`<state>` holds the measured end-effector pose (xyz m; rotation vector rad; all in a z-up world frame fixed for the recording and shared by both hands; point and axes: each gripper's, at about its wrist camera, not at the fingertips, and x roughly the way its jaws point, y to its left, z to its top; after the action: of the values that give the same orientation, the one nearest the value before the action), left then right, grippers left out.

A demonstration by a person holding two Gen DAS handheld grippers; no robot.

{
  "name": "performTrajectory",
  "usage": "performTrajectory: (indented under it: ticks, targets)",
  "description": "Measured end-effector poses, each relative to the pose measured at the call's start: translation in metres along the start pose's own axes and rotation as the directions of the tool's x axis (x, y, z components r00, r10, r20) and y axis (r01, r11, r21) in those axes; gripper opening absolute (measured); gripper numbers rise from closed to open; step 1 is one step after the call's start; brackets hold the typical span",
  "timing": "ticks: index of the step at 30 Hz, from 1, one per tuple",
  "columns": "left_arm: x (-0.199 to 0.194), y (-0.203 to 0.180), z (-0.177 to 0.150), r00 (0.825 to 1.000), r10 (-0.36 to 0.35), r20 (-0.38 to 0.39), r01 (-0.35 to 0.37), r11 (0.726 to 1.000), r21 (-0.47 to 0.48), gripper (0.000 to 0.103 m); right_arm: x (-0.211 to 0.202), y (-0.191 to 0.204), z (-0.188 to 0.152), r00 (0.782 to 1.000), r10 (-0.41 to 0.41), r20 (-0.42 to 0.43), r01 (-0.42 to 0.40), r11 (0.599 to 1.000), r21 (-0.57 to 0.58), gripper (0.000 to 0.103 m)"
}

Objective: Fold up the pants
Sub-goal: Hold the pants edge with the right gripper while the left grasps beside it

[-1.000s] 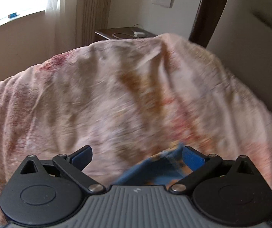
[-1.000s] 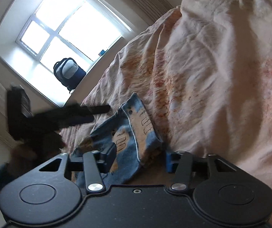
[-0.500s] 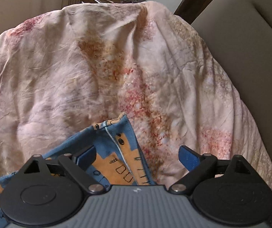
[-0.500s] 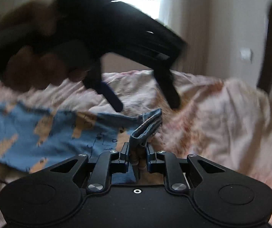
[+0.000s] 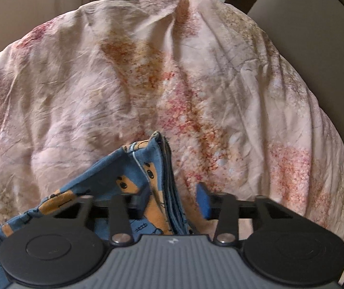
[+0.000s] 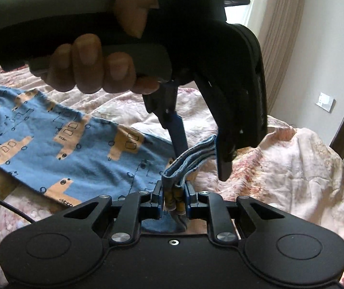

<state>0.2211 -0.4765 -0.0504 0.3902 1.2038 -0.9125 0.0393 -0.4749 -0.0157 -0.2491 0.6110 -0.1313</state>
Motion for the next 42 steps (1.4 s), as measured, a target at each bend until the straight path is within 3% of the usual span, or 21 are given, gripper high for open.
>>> performTrajectory:
  ticks: [1, 3, 9, 16, 21, 26, 29, 34, 38, 42]
  targets:
    - [-0.001, 0.001, -0.001, 1.0, 0.011, 0.006, -0.011, 1.0, -0.007, 0.017, -0.001, 0.002, 0.001, 1.0, -0.003, 0.002, 0.003, 1.0, -0.013, 0.018]
    - [-0.007, 0.005, -0.005, 1.0, 0.003, 0.029, -0.003, 1.0, -0.024, 0.014, -0.004, 0.005, 0.004, 1.0, -0.018, 0.009, 0.018, 0.999, -0.039, 0.016]
    - [-0.043, 0.022, -0.021, 0.994, -0.051, 0.101, 0.06, 0.995, -0.085, 0.011, -0.021, 0.015, 0.02, 0.999, -0.015, 0.042, 0.019, 0.996, -0.091, 0.016]
    - [-0.096, 0.055, -0.058, 0.974, -0.086, 0.211, 0.123, 0.978, -0.167, 0.011, -0.04, 0.03, 0.057, 0.992, 0.113, 0.047, -0.109, 0.991, -0.074, 0.016]
    - [-0.121, 0.101, -0.101, 0.953, -0.084, 0.29, 0.165, 0.95, -0.266, 0.011, -0.042, 0.063, 0.079, 0.982, 0.188, 0.024, -0.182, 0.971, -0.153, 0.016]
    - [-0.119, 0.16, -0.146, 0.942, -0.091, 0.323, 0.221, 0.892, -0.395, 0.011, -0.032, 0.114, 0.089, 0.97, 0.239, -0.039, -0.238, 0.915, -0.326, 0.016]
    - [-0.107, 0.183, -0.168, 0.942, -0.07, 0.328, 0.213, 0.88, -0.424, 0.011, -0.017, 0.147, 0.088, 0.962, 0.254, -0.102, -0.273, 0.862, -0.428, 0.016]
    - [-0.081, 0.209, -0.194, 0.94, -0.068, 0.334, 0.22, 0.87, -0.441, 0.011, 0.009, 0.197, 0.069, 0.958, 0.216, -0.19, -0.288, 0.755, -0.589, 0.016]
    - [-0.062, 0.232, -0.213, 0.935, -0.107, 0.34, 0.273, 0.828, -0.49, 0.012, 0.024, 0.22, 0.052, 0.958, 0.187, -0.217, -0.285, 0.688, -0.668, 0.015]
    - [-0.053, 0.242, -0.214, 0.927, -0.14, 0.347, 0.311, 0.803, -0.508, 0.012, 0.028, 0.214, 0.054, 0.95, 0.209, -0.233, -0.312, 0.699, -0.644, 0.016]
